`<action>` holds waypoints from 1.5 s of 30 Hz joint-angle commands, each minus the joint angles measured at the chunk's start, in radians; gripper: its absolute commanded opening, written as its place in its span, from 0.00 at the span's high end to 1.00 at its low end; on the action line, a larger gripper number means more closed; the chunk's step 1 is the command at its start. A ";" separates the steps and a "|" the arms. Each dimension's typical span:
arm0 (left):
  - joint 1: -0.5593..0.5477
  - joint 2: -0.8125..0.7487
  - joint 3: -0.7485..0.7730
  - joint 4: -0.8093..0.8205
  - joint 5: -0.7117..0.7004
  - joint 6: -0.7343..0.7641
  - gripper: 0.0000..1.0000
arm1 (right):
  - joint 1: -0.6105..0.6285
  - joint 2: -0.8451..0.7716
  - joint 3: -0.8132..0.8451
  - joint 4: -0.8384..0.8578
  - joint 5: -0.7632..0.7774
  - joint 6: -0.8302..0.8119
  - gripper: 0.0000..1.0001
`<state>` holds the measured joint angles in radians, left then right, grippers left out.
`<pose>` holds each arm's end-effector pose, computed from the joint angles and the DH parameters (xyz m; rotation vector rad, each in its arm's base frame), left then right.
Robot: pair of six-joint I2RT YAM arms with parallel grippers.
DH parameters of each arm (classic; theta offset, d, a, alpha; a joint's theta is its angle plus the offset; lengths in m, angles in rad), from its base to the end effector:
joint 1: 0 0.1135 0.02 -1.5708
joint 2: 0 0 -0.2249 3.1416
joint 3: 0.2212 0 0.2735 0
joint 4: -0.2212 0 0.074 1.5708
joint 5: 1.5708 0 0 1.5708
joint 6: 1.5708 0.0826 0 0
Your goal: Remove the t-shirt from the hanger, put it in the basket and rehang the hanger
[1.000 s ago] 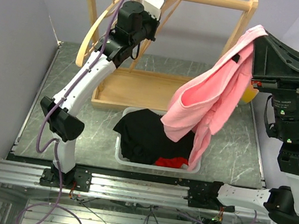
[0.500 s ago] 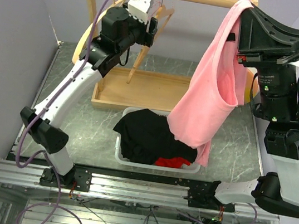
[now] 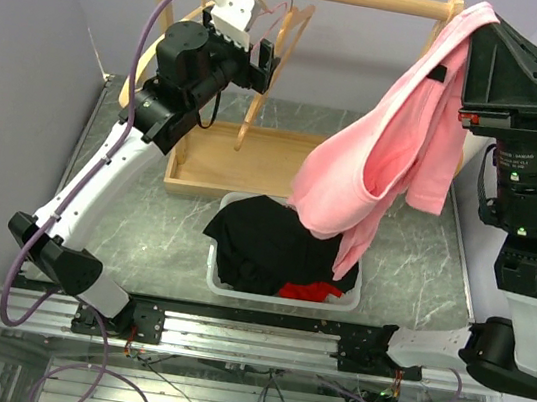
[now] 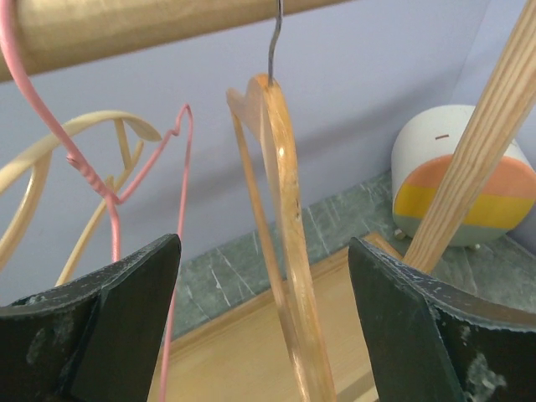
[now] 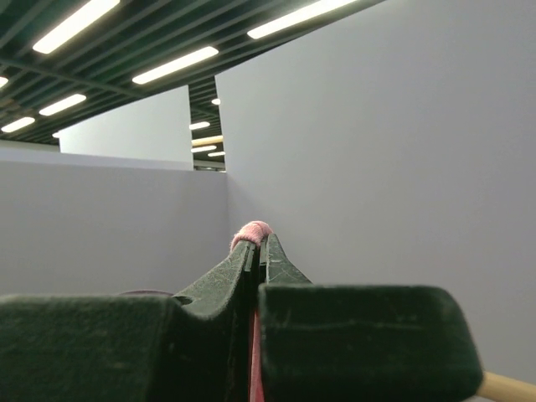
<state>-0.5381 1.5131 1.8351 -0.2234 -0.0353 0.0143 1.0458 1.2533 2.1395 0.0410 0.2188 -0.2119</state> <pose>0.3423 -0.2009 0.4948 0.3770 1.4362 -0.3990 0.0981 0.1336 0.6955 -0.2111 0.6577 0.7311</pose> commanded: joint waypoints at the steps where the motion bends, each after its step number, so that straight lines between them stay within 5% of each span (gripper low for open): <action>1: 0.004 -0.052 -0.034 0.054 0.039 -0.010 0.09 | 0.004 -0.044 -0.042 0.051 -0.026 0.047 1.00; 25: 0.000 -0.206 -0.167 0.130 0.145 0.003 0.11 | 0.003 -0.154 -0.545 0.134 -0.120 0.333 1.00; 35: -0.002 -0.247 -0.201 0.152 0.214 -0.007 0.15 | 0.003 -0.485 -0.983 0.069 0.102 0.501 1.00; 45: -0.004 -0.239 -0.208 0.131 0.293 -0.005 0.15 | 0.004 -0.493 -1.067 -0.418 0.488 0.682 1.00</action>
<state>-0.5385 1.2789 1.6382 -0.1184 0.1982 0.0139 1.0466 0.7074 1.0977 -0.1165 0.4892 0.3565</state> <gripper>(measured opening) 0.849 0.007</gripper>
